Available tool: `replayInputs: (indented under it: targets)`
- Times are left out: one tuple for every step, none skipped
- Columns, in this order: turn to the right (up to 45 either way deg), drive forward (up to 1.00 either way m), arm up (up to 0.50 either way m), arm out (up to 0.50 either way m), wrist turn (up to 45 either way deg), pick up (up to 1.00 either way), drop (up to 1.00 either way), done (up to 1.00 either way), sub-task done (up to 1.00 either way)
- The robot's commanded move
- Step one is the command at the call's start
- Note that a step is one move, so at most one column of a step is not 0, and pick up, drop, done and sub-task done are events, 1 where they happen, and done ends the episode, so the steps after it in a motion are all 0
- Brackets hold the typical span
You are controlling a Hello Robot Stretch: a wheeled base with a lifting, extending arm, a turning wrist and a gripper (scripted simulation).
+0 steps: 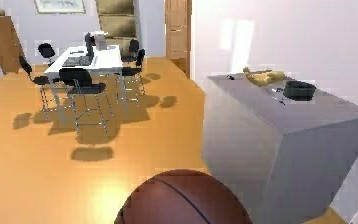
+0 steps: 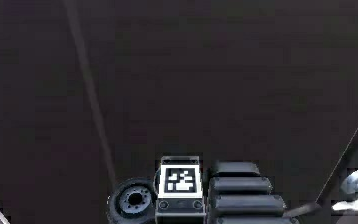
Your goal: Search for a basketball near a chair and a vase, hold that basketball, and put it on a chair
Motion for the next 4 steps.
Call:
replayInputs:
  targets:
    - [0.0,1.00,0.00,0.00,0.0,0.00,0.00,0.00,0.00]
    - [0.0,1.00,0.00,0.00,0.0,0.00,0.00,0.00,0.00]
    - [0.0,1.00,0.00,0.00,0.0,0.00,0.00,0.00,0.00]
    - [0.0,1.00,0.00,0.00,0.0,0.00,0.00,0.00,0.00]
